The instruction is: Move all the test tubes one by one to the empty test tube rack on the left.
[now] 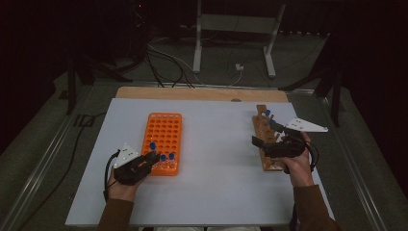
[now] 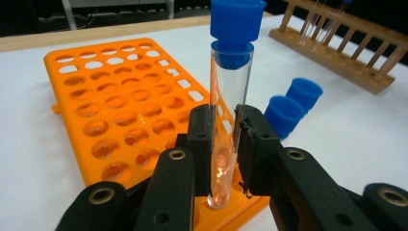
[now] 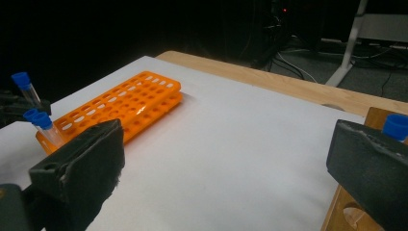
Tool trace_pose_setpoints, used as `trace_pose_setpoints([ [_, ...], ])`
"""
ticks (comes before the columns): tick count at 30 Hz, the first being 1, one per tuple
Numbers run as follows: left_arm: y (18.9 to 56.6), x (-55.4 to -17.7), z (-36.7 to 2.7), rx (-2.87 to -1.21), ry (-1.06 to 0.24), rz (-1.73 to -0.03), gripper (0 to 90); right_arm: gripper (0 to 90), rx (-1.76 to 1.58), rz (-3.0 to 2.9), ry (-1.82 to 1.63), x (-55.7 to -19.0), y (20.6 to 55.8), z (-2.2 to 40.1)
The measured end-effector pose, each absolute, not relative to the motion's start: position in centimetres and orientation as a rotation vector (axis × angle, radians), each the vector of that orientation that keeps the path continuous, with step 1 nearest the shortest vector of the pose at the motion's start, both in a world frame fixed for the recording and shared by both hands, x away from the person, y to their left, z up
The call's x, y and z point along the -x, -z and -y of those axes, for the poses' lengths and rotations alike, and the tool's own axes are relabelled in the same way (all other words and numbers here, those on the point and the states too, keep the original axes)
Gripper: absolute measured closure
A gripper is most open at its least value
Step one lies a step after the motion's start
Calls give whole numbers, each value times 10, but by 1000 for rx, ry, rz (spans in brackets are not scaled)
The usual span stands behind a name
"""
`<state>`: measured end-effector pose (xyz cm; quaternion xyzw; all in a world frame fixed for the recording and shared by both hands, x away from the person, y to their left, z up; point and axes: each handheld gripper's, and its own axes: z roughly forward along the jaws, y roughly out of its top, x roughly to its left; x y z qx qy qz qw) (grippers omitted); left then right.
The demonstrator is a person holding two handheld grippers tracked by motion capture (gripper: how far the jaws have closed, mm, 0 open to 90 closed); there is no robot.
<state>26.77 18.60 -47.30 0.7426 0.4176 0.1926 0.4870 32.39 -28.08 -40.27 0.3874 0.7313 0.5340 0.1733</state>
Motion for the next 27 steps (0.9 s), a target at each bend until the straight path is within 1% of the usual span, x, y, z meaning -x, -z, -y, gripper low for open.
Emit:
trace_pose_setpoints([
  [6, 483, -268, -182, -1901, -458, -1037, 780, 0, -1097, -2076, -1516, -324, 403, 281],
  [14, 487, -268, -176, -2005, -485, -1037, 783, 0, -1095, -2082, -1514, -324, 404, 280],
  [23, 489, -268, -175, -2006, -484, -1027, 782, 0, -1090, -2089, -1509, -324, 405, 279],
  [27, 490, -267, -175, -1984, -463, -1041, 756, 0, -1088, -2088, -1511, -324, 404, 279],
])
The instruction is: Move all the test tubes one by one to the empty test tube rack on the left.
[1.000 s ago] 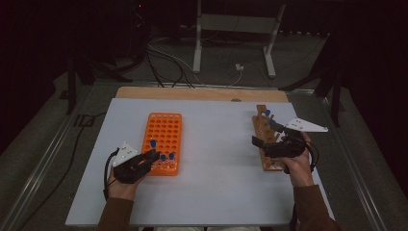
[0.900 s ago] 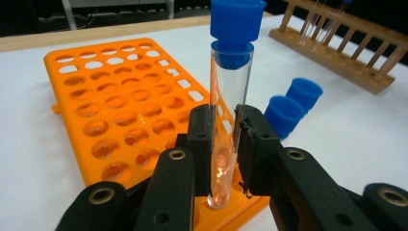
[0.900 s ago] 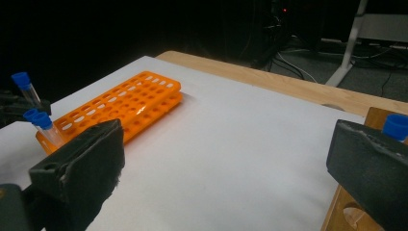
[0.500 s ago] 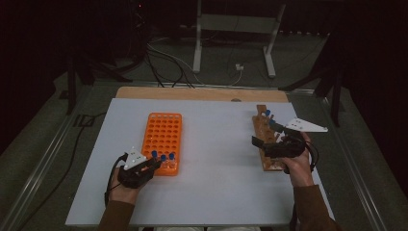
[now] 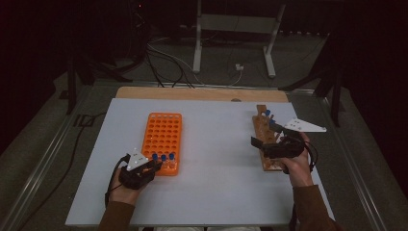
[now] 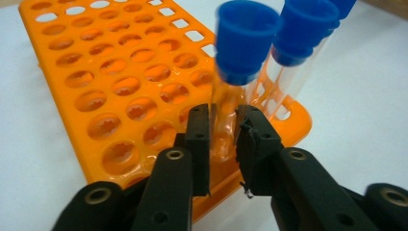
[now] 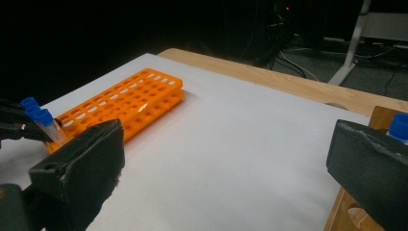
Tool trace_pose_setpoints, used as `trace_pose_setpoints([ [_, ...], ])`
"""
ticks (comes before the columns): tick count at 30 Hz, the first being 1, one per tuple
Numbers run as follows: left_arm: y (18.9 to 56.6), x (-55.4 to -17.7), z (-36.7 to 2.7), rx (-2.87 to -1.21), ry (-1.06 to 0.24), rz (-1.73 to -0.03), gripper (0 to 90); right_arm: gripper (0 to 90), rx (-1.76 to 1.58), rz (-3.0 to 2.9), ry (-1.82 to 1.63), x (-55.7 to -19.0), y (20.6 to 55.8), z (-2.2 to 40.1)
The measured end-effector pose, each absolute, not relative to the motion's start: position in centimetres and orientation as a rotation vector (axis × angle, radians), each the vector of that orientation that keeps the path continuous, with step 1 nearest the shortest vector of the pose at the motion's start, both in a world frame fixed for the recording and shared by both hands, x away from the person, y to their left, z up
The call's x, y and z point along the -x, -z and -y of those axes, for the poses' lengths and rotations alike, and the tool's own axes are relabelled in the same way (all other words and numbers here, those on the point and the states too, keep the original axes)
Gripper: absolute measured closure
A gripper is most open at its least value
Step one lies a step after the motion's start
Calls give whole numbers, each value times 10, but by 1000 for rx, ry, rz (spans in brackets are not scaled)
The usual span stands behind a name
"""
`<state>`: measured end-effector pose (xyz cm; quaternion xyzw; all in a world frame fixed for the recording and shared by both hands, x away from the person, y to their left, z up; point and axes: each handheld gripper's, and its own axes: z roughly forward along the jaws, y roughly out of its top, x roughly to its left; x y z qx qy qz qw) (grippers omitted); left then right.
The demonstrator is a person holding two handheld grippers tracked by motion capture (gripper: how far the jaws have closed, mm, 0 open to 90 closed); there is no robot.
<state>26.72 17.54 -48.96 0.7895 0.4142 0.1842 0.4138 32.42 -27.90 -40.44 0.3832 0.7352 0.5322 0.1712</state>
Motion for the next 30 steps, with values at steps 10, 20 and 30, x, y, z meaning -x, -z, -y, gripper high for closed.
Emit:
trace_pose_setpoints([
  [10, 482, -263, -183, -1931, -450, -1026, 656, 0, -1092, -2086, -1511, -325, 405, 281],
  [20, 475, -257, -194, -1837, -409, -964, 482, 0, -1096, -2078, -1514, -325, 405, 282],
  [30, 457, -256, -198, -1722, -483, -938, 234, 0, -1111, -2062, -1514, -326, 405, 284],
])
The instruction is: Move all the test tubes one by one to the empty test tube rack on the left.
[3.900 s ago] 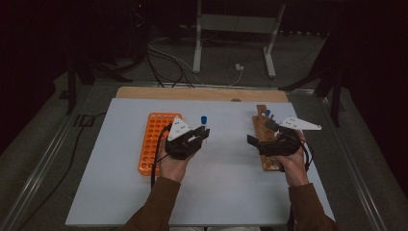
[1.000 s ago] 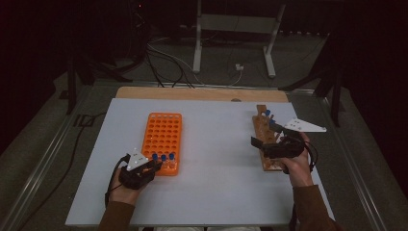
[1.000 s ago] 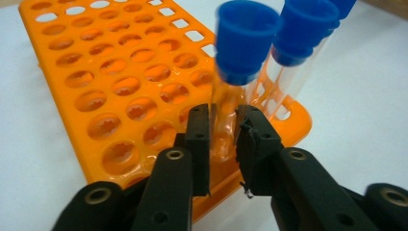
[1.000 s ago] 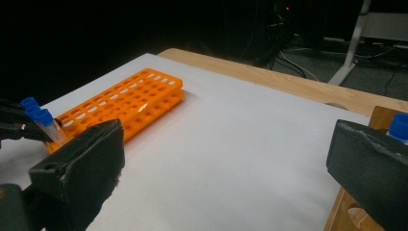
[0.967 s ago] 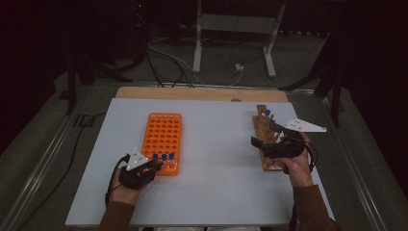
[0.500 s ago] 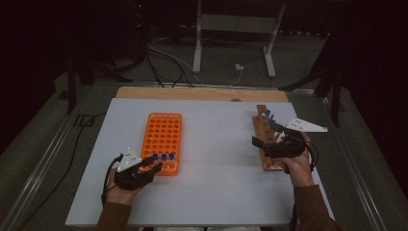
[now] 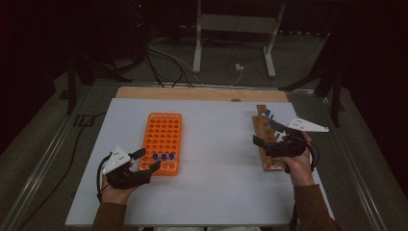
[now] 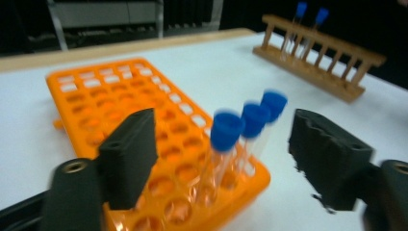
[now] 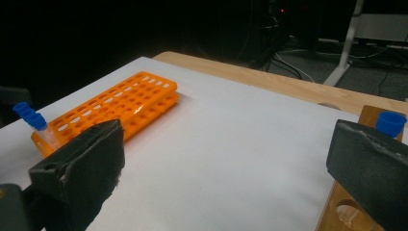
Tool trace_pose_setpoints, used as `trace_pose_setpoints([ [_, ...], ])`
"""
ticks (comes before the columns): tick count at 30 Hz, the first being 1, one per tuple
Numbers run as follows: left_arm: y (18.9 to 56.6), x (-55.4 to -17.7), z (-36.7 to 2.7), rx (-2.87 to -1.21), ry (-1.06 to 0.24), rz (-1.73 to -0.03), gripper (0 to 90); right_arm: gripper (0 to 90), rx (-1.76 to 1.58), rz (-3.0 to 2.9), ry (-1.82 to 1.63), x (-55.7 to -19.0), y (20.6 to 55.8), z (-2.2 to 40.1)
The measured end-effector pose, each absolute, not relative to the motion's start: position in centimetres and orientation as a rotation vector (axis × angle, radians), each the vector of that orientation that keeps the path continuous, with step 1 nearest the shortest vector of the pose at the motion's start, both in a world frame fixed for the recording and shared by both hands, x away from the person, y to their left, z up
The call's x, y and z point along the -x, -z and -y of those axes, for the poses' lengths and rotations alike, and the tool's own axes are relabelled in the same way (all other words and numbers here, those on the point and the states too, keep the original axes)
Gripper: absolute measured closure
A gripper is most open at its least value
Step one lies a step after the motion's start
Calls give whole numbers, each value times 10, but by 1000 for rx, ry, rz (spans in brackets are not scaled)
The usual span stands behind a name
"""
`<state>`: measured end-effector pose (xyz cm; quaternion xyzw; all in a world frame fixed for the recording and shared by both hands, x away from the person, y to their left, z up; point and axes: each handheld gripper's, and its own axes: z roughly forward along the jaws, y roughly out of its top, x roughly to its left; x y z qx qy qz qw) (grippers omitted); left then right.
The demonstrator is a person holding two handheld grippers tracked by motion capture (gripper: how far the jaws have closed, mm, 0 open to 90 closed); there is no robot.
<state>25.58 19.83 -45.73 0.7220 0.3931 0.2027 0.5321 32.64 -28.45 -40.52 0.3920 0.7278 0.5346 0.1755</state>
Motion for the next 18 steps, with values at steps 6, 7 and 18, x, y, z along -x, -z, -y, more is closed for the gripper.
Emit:
trace_pose_setpoints([
  [6, 446, -266, -197, -1689, -524, -978, 85, 0, -1124, -2030, -1498, -329, 403, 285],
  [7, 445, -268, -197, -1687, -527, -984, 59, 0, -1122, -2018, -1474, -329, 402, 285],
  [18, 440, -292, -188, -1695, -526, -1019, 6, 16, -1180, -1872, -1287, -344, 409, 299],
])
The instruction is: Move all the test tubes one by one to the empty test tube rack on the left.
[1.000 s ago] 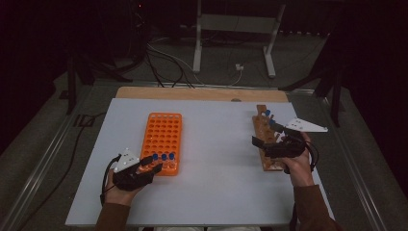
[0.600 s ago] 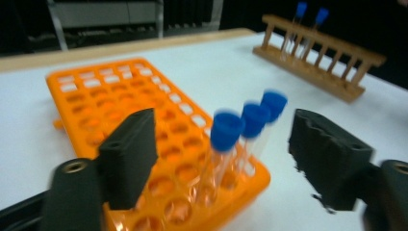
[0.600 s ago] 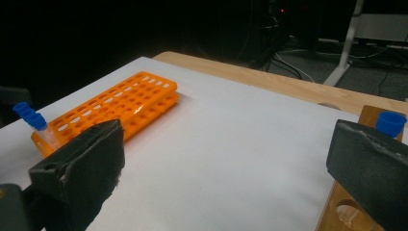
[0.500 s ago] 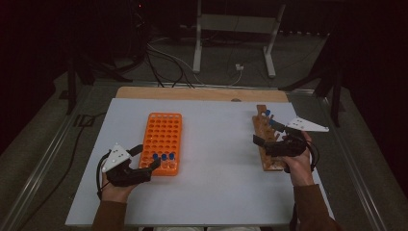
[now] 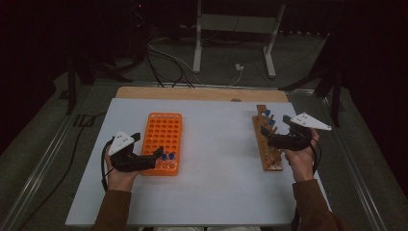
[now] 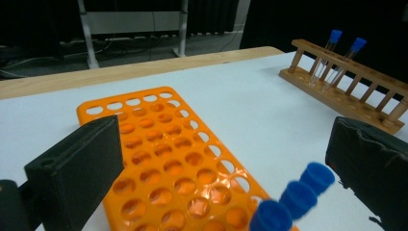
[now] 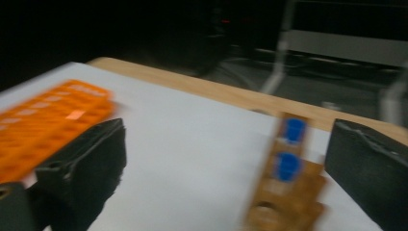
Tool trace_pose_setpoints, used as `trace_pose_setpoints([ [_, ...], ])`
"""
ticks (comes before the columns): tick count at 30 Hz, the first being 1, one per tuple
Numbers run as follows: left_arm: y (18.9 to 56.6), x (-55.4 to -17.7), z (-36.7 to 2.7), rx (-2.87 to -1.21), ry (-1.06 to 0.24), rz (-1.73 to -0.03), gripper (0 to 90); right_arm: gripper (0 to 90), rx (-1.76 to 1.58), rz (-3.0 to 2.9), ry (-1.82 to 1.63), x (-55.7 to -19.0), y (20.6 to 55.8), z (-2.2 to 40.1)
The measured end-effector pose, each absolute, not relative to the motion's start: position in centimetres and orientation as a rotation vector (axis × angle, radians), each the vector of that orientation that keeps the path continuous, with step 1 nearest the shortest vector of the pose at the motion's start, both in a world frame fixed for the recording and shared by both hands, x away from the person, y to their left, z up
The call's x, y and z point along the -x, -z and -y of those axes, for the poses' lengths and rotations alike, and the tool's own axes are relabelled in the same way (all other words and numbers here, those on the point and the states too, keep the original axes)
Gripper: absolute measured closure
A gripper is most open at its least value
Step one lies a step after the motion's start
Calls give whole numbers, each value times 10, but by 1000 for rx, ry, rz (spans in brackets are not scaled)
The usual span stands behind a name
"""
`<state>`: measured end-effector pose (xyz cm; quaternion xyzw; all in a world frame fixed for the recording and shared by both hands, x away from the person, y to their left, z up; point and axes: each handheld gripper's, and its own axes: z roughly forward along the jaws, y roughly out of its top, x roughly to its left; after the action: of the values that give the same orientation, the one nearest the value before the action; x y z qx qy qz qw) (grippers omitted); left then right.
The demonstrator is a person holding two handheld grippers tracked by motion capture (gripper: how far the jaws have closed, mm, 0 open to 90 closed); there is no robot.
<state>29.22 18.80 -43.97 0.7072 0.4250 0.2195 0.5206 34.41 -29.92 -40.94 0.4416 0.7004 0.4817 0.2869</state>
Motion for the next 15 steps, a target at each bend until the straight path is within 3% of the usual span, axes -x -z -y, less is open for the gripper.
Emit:
trace_pose_setpoints([
  [10, 440, -304, -187, -1677, -510, -1054, 6, 92, -1272, -1875, -1231, -374, 431, 311],
  [13, 441, -302, -187, -1684, -511, -1055, 6, 168, -1296, -1904, -1185, -382, 439, 308],
  [15, 441, -301, -187, -1689, -521, -1053, 6, 325, -1310, -1923, -1140, -386, 445, 307],
])
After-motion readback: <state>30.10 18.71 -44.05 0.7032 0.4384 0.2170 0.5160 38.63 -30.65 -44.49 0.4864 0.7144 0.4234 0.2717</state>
